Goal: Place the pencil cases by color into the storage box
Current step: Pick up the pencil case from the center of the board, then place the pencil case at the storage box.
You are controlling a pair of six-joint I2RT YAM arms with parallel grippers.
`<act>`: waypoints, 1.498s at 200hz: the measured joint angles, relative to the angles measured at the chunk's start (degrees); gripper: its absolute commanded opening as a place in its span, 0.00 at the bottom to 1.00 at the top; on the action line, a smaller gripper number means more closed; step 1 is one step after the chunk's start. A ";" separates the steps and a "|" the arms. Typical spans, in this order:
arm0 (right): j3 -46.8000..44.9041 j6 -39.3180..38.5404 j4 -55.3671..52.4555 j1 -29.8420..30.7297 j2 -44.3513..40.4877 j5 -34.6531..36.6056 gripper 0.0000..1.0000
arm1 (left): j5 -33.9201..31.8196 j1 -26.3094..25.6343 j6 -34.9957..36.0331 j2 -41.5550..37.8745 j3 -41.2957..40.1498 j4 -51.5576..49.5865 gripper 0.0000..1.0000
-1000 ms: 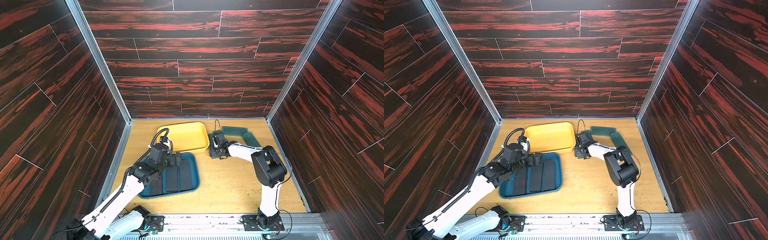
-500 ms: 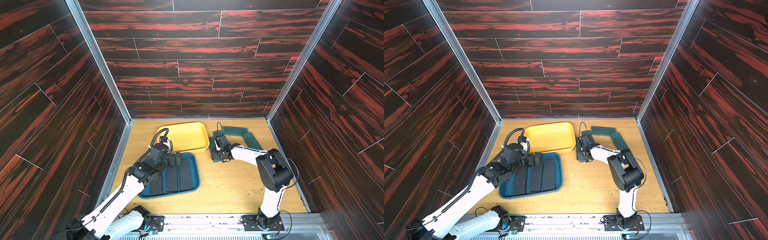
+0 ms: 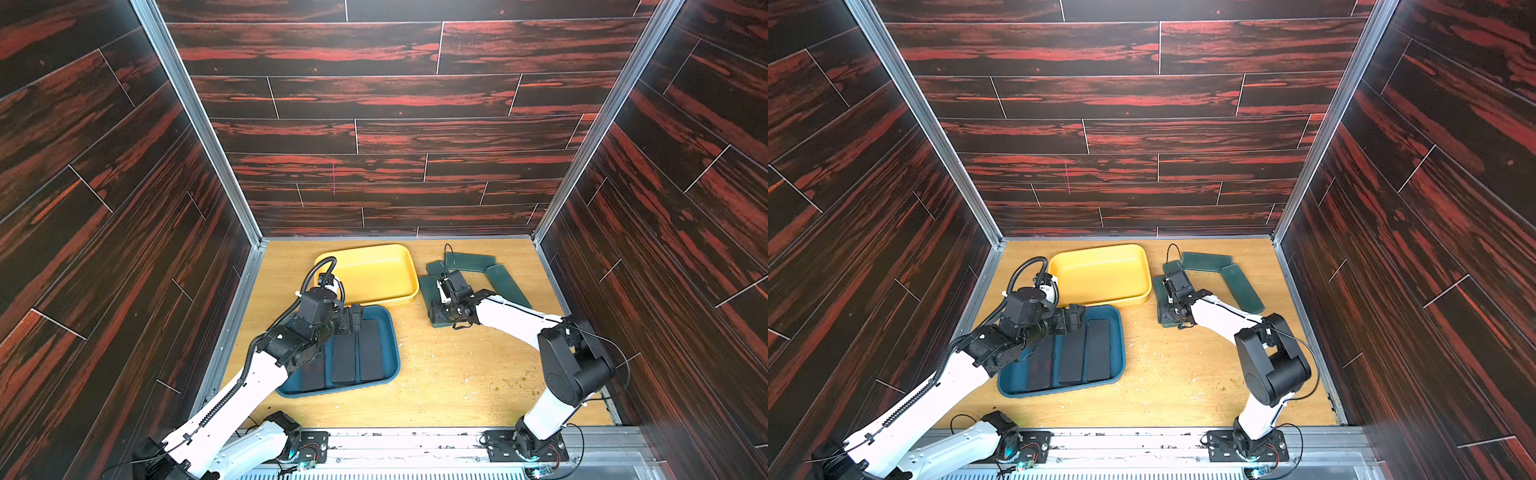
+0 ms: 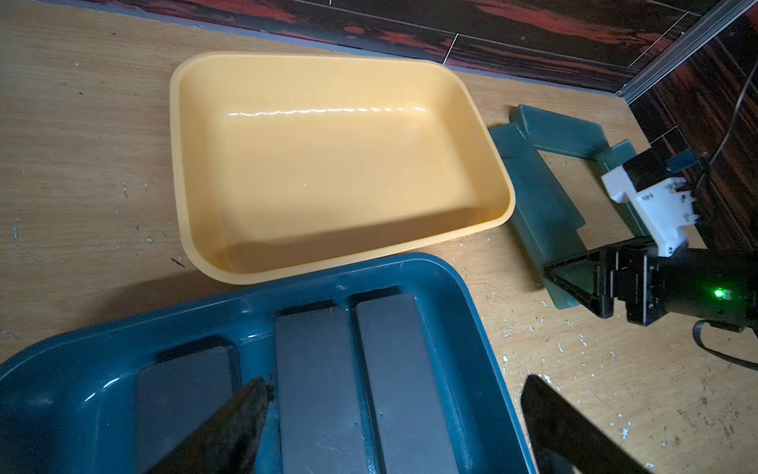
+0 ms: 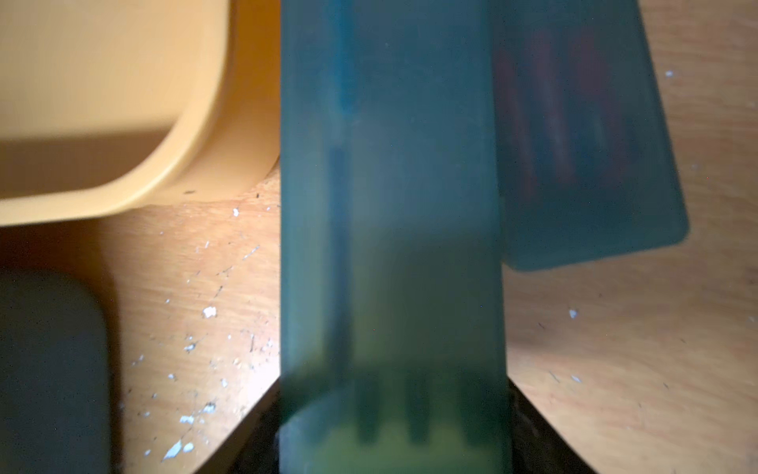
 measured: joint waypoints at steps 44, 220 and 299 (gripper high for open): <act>-1.42 0.83 -1.49 0.00 -3.85 0.28 0.58 | -0.46 0.00 -0.72 -0.02 0.00 -0.02 0.97; 12.59 0.15 -2.19 3.28 -5.95 2.86 0.58 | -4.28 0.00 -2.25 3.76 0.04 -1.75 0.97; 18.45 -0.57 7.15 4.33 6.93 -0.94 0.58 | -5.29 0.00 -3.13 4.17 0.04 -1.92 0.97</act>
